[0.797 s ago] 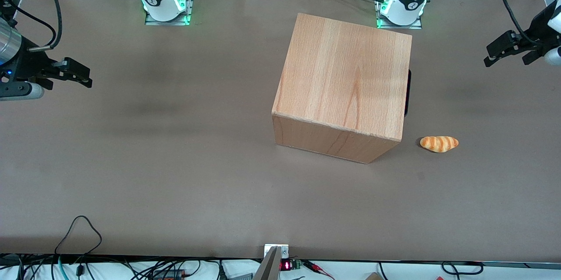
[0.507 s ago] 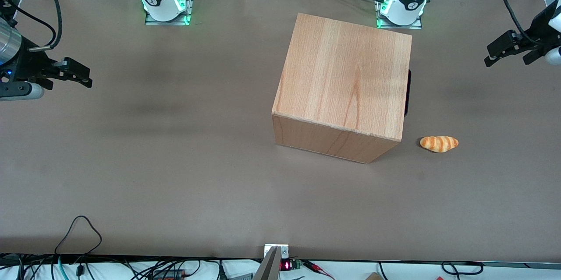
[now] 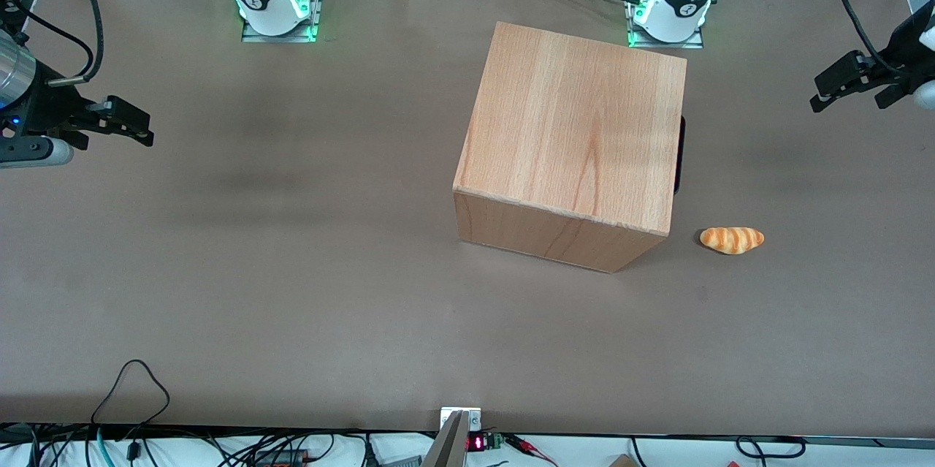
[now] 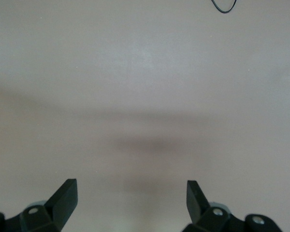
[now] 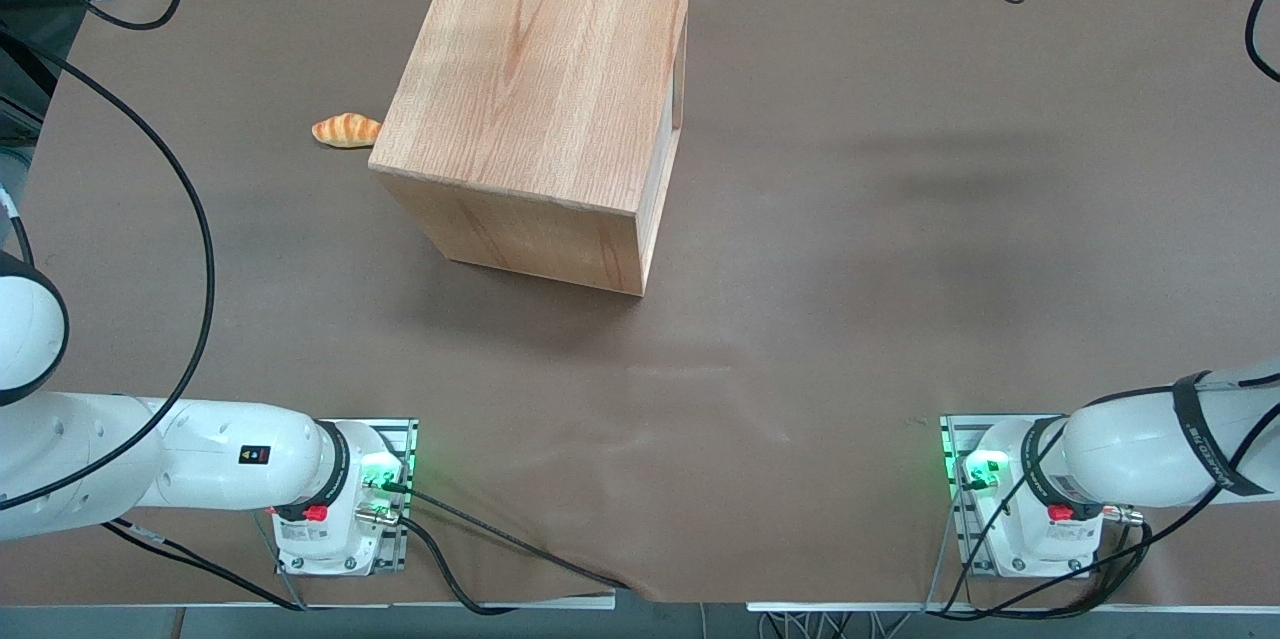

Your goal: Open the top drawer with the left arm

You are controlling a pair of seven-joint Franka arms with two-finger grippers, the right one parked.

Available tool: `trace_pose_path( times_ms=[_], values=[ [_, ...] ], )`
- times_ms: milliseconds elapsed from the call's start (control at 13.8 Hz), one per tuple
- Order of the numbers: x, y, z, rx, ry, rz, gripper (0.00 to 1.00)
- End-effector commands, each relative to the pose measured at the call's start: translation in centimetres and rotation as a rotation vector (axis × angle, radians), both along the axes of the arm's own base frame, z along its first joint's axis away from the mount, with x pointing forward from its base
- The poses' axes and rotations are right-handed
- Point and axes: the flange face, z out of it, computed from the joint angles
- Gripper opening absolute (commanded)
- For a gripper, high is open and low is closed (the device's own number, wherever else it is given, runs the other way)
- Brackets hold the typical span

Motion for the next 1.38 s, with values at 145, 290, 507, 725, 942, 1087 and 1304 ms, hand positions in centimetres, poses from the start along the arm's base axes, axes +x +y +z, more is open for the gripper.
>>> trace_pose_path(
  times_ms=[145,290,507,725,942,1087,1304],
  values=[
    [0.4,0.0,0.5,0.031,0.009,-0.007,1.0],
    [0.4,0.0,0.5,0.03,0.008,-0.011,1.0],
    [0.3,0.2,0.6,0.03,0.014,-0.01,1.0],
    [0.2,0.5,0.2,0.026,0.023,-0.001,1.0],
    [0.3,0.1,-1.1,0.014,0.052,-0.011,1.0],
    [0.3,-0.4,-2.7,0.012,0.088,-0.02,1.0],
    [0.7,-2.4,-5.0,-0.015,0.137,-0.053,1.0]
  ],
)
